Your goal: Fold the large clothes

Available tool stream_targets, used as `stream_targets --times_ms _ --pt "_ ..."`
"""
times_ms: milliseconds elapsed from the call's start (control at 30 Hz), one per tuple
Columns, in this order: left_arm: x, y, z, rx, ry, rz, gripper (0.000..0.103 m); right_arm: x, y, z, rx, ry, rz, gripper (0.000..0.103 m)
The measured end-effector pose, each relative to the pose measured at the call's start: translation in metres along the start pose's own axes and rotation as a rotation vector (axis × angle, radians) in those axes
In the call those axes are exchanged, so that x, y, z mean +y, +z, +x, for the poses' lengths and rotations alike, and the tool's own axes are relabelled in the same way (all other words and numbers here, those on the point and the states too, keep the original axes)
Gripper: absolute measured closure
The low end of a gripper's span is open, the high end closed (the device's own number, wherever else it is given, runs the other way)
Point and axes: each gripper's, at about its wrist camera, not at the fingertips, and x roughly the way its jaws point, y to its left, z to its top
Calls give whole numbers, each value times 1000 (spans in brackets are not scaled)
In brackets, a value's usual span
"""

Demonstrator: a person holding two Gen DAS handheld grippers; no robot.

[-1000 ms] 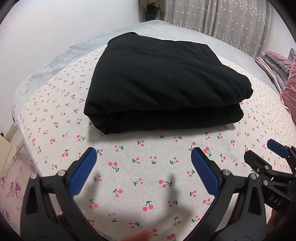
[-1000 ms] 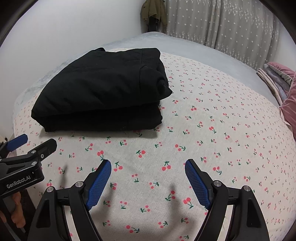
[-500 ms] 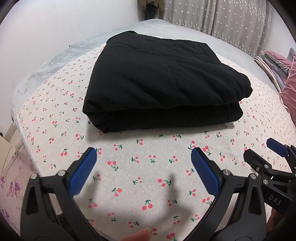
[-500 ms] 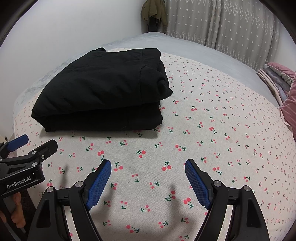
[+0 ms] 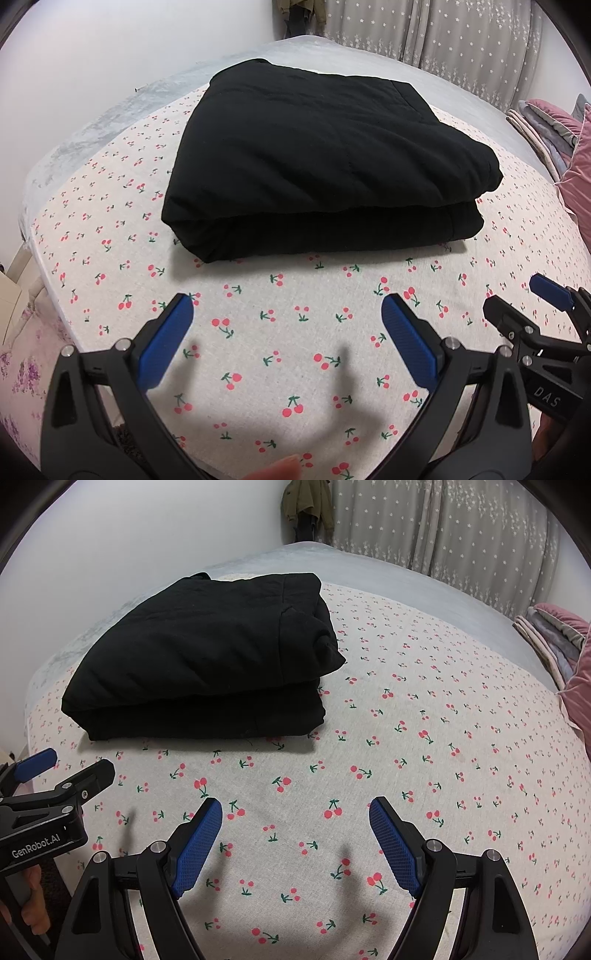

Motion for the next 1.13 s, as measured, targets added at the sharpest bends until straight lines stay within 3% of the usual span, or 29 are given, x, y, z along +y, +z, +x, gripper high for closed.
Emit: stream_targets --times_ms 1133 --pt "1 0 3 9 0 13 2 2 -3 2 3 1 -8 20"
